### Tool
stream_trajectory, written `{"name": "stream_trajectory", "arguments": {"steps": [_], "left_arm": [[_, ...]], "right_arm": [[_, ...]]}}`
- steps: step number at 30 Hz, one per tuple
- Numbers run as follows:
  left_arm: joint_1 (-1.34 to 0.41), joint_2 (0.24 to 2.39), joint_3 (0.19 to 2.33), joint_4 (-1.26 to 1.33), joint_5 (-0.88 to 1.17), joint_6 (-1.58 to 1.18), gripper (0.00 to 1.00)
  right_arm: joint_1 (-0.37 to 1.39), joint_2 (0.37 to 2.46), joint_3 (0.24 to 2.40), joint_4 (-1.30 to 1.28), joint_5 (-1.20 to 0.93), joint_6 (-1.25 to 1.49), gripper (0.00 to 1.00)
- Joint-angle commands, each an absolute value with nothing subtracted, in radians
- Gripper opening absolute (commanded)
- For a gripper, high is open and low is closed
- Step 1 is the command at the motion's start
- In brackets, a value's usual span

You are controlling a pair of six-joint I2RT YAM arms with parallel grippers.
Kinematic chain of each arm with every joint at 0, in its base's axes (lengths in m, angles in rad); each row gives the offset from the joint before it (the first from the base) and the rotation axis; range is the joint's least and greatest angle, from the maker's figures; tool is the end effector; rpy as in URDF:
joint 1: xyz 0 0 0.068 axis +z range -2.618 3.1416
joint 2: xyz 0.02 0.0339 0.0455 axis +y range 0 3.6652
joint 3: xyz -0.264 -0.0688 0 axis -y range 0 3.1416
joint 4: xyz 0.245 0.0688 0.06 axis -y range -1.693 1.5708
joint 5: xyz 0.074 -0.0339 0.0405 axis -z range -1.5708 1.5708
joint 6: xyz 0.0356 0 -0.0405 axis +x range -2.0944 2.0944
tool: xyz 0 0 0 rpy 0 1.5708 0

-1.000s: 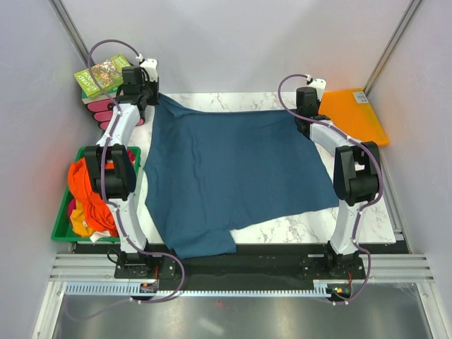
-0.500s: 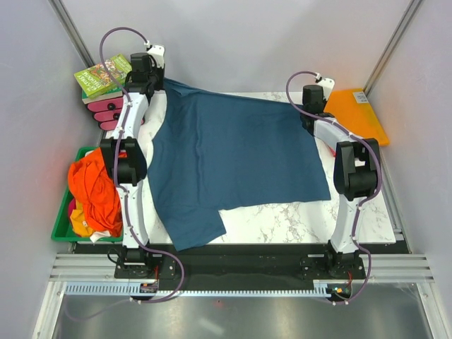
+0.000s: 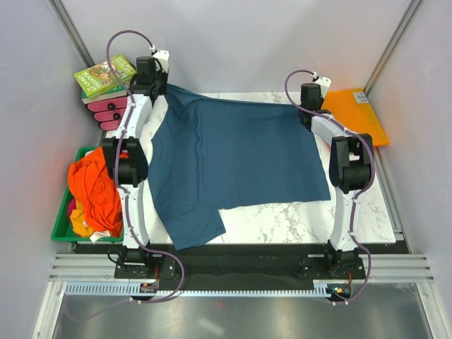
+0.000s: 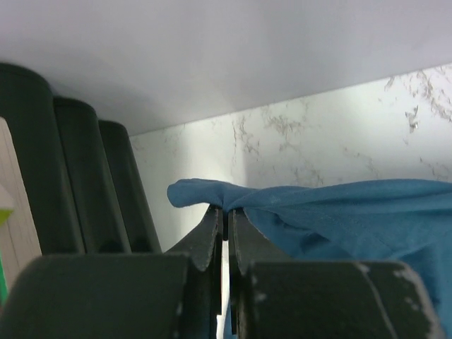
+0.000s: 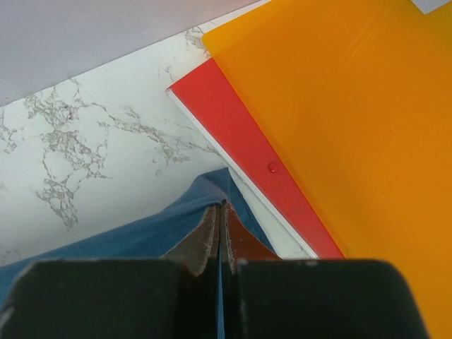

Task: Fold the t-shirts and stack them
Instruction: Fold the flattened tshirt in 1/3 of the way

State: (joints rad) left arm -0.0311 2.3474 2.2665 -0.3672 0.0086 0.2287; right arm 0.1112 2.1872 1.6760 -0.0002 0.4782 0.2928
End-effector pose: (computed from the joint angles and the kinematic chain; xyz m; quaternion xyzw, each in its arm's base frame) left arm 0.5526 -0.0175 0.2943 0.1119 0.8391 0.0489 0.5301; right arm 0.5064 0.0401 0.2097 0.1952 0.8241 -0.1017 0.5219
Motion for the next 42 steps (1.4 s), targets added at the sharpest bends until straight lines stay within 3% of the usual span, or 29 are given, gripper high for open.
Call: {"name": "stream_trajectory", "arguments": {"steps": [1,17,29,42], "left_arm": [[-0.021,2.144,2.162,-0.351,0.023,0.206,0.02],[-0.020,1.770,1.634,-0.282,0.075,0.179,0.02],[-0.008,1.562,1.301,-0.250,0.080,0.169,0.02],[-0.005,1.434,1.002,-0.242,0.075,0.230,0.02]], "right_arm": [[0.110,2.065,1.649,0.031,0.474,0.305,0.00],[0.146,1.841,1.375,0.021,0.499,0.350,0.00],[0.149,1.793,1.178,0.047,0.523,0.380,0.00],[0.153,1.858,1.137,0.015,0.541,0.440,0.00]]}}
